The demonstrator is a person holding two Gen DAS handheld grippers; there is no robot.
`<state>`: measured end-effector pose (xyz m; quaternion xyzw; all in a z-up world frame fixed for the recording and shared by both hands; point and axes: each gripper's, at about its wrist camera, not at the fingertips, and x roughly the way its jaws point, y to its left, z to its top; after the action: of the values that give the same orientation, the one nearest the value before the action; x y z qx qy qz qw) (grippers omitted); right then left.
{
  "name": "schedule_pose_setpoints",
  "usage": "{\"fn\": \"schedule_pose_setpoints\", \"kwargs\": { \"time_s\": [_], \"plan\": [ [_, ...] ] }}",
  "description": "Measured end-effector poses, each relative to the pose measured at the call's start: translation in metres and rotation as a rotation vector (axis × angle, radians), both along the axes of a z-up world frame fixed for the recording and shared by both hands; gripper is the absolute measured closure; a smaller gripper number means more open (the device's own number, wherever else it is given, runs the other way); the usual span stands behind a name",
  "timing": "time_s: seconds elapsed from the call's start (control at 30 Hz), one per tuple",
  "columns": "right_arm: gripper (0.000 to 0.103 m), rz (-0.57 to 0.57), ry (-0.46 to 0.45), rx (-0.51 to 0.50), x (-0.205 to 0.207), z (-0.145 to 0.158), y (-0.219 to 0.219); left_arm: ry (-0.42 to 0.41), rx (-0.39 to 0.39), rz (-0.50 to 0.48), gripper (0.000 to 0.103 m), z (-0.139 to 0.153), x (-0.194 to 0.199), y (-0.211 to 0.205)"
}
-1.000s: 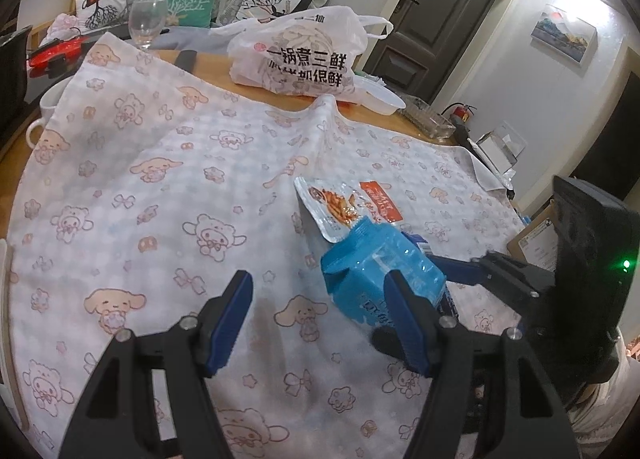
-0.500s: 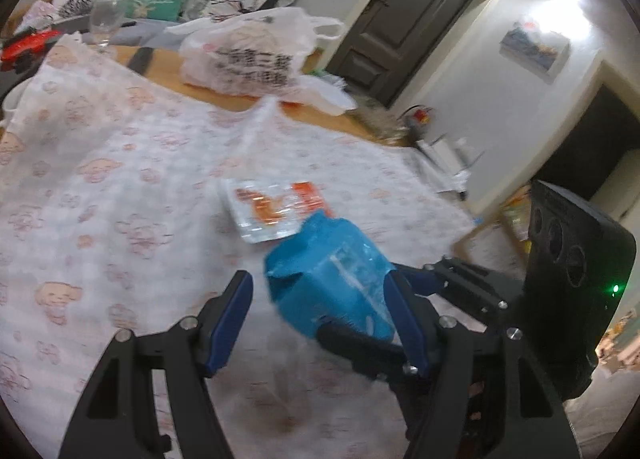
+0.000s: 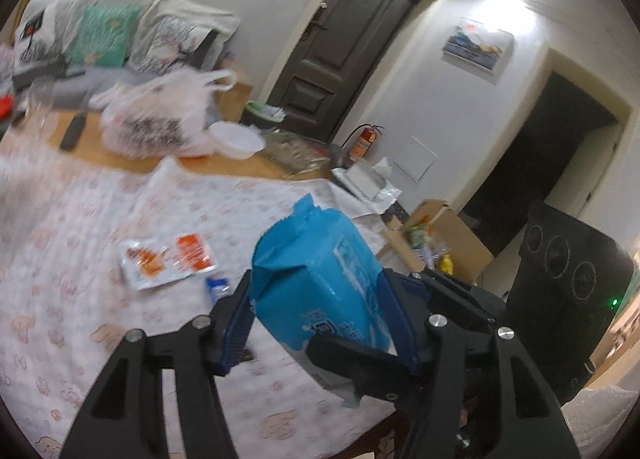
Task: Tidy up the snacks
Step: 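Carry the blue pack into the box with the right gripper while the left steadies it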
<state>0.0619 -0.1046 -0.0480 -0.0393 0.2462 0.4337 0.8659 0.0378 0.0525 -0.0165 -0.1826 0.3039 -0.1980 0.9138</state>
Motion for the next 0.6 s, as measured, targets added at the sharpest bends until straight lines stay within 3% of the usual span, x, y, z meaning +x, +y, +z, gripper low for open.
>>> {"fn": "schedule_pose_setpoints", "kwargs": {
  "time_s": [0.33,0.6],
  "plan": [
    [0.041,-0.148,-0.061,0.099,-0.004,0.024,-0.147,-0.040,0.127,-0.138,0.047,0.045,0.026,-0.155],
    [0.041,-0.302,-0.042,0.061,0.026,0.006,-0.253,-0.001,0.221,-0.263,0.047,0.032,0.077,-0.278]
  ]
}}
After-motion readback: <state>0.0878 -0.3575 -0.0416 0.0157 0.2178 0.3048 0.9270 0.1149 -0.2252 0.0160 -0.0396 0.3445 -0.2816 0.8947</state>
